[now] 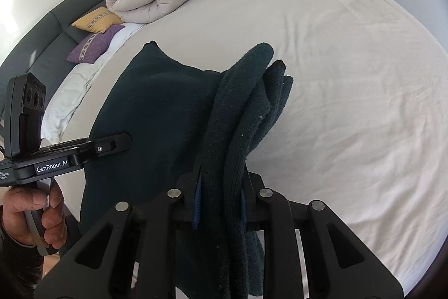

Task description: Fold small clothes

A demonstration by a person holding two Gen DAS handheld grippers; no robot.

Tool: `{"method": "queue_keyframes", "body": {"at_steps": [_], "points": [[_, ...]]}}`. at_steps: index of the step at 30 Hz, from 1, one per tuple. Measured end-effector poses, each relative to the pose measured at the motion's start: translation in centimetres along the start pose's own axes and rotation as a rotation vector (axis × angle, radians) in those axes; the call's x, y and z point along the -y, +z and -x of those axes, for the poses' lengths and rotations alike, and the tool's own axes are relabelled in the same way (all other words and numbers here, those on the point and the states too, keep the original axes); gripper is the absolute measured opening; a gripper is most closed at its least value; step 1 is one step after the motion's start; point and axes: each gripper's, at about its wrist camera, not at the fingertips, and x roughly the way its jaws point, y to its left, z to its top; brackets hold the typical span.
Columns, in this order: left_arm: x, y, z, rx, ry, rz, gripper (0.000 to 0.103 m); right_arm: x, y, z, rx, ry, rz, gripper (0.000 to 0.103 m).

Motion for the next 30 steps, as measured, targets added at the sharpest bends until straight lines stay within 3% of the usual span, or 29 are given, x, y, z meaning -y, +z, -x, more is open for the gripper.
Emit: {"method": "queue_keyframes", "body": {"at_steps": [10,12,16,18,20,24,30], "points": [[-4.0,-4.1,0.1,-0.010,0.034,0.051,0.035,-5.4,-6.0,-3.5,-0.058,0.039,0.024,0.019],[-4.5,-4.6,-1.0,-0.019,0.046,0.058,0.037,-4.8,-6.5,-4.8,-0.075,0.025,0.018,0.019],[-5.4,-5.4,-2.2,-0.005,0.042,0.091,0.049,-1.4,-7.6,-7.0,-0.086,0.023,-0.065,0.021],[-5.3,-5.9,-2.3,0.011,0.058,0.084,0.055,-0.1,-8.0,-7.6,-0.077,0.045,-0.099,0.031],[-5.5,-6.2,-2.4,0.025,0.085,0.085,0.071,0.6,-8.3,-7.9,-0.059,0.051,-0.103,0.045],[-6.1,-6.7,-1.4,0.052,0.078,0.121,0.072,1.9,-8.4,-7.6,-0.041,0.101,-0.144,0.049],[-3.1,-8.0,3.8,0.220,0.206,-0.012,0.077,2.9,-8.2,-3.8,0.040,0.013,-0.162,0.053]]}}
